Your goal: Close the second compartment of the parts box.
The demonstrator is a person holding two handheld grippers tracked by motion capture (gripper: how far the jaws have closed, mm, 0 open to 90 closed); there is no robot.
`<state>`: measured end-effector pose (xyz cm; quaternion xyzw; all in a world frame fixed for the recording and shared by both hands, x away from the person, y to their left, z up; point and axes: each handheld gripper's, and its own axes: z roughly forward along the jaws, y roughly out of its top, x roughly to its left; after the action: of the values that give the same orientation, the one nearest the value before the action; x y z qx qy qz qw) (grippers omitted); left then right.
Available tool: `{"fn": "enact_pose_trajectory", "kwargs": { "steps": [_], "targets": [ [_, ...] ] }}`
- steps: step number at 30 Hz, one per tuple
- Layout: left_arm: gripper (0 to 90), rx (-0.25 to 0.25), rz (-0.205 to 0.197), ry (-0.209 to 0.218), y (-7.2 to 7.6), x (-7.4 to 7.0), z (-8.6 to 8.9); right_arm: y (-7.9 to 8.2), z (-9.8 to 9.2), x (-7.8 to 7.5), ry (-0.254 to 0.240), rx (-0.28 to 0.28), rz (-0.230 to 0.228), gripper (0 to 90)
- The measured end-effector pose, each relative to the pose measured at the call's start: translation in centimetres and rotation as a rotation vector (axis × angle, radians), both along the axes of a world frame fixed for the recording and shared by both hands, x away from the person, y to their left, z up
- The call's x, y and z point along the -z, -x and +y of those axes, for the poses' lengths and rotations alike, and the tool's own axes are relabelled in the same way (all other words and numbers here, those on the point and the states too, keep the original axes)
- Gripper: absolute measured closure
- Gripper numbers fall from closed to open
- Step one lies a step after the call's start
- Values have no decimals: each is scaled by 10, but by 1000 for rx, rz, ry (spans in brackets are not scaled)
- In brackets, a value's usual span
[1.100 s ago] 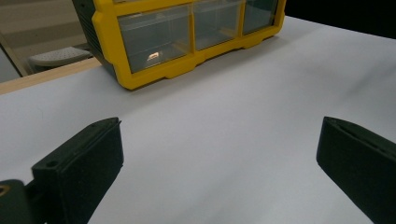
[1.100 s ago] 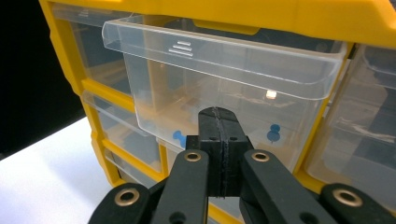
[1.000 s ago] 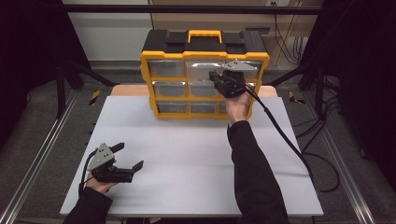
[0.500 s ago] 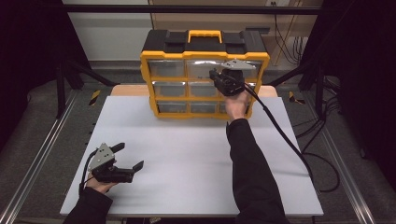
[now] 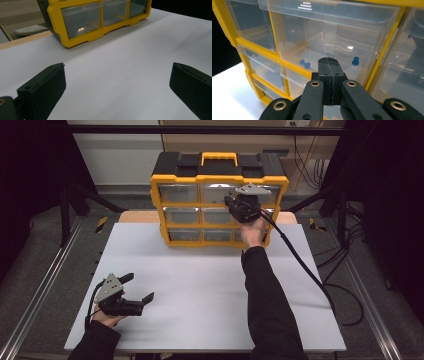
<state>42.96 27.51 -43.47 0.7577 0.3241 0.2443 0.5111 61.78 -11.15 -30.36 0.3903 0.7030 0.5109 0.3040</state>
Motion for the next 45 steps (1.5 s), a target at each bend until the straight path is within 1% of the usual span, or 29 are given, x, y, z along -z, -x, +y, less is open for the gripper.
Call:
{"fn": "enact_pose_trajectory", "kwargs": {
  "steps": [2, 4, 5, 6, 9, 11, 12, 13, 14, 15, 18, 20, 21, 23, 24, 25, 26, 28, 30, 31, 35, 37, 39, 44, 45],
  "targets": [
    [3, 0, 0, 0, 0, 0, 0, 0, 0, 0, 2, 2, 2, 900],
    [3, 0, 0, 0, 0, 0, 0, 0, 0, 0, 2, 3, -4, 884],
    [3, 0, 1, 2, 0, 0, 0, 1, 0, 0, -7, 6, -3, 876],
    [3, 0, 1, 2, 0, 0, 0, 2, 0, 0, -2, 5, -6, 868],
    [3, 0, 2, 4, 0, 0, 1, 7, -2, 1, -6, -16, -16, 808],
    [3, -1, 4, 2, 0, 0, 1, 12, -3, 2, -8, -34, -22, 746],
    [3, -2, 6, 5, -1, 1, 1, 15, -4, 2, -18, -48, -23, 697],
    [3, -4, 7, 6, -1, 1, 1, 17, -6, 3, -17, -58, -25, 650],
    [3, -5, 8, 6, -1, 1, 1, 20, -6, 5, -13, -61, -26, 622],
    [3, -4, 8, 6, -1, 1, 1, 22, -7, 6, -4, -75, -29, 576],
    [3, -4, 8, 6, -1, 1, 0, 32, -10, 12, -6, -105, -40, 476],
    [3, -3, 9, 4, -1, 2, 0, 37, -10, 15, -5, -119, -44, 360],
    [3, -2, 9, -1, -1, 2, 0, 40, -11, 17, 0, -121, -46, 312],
    [3, -2, 10, -2, -1, 2, 0, 46, -12, 20, -8, -135, -52, 269],
    [3, -2, 10, -1, -1, 2, 0, 49, -12, 21, -10, -138, -54, 233],
    [3, -2, 11, -1, -1, 2, 0, 52, -12, 23, -15, -141, -51, 175],
    [3, -2, 11, 0, -1, 2, 0, 55, -12, 24, -23, -133, -42, 140],
    [3, -1, 11, -1, -1, 2, 0, 62, -14, 27, -26, -140, -38, 95],
    [3, 0, 11, 2, -1, 2, -1, 68, -14, 29, -34, -132, -21, 49],
    [3, 0, 11, 2, -1, 2, -1, 70, -15, 30, -30, -137, -19, 36],
    [3, 0, 10, 2, -1, 2, -1, 82, -18, 35, -46, -146, -23, 8],
    [3, 0, 13, 2, -1, 2, -1, 87, -21, 39, -52, -163, -36, 6],
    [3, -2, 14, 5, -1, 2, -1, 93, -23, 41, -64, -159, -29, 4],
    [3, -3, 15, 3, -2, 3, -1, 105, -30, 48, -65, -169, -26, 3],
    [3, -3, 16, 4, -1, 3, -1, 108, -31, 50, -72, -167, -20, 3]
  ]
}}
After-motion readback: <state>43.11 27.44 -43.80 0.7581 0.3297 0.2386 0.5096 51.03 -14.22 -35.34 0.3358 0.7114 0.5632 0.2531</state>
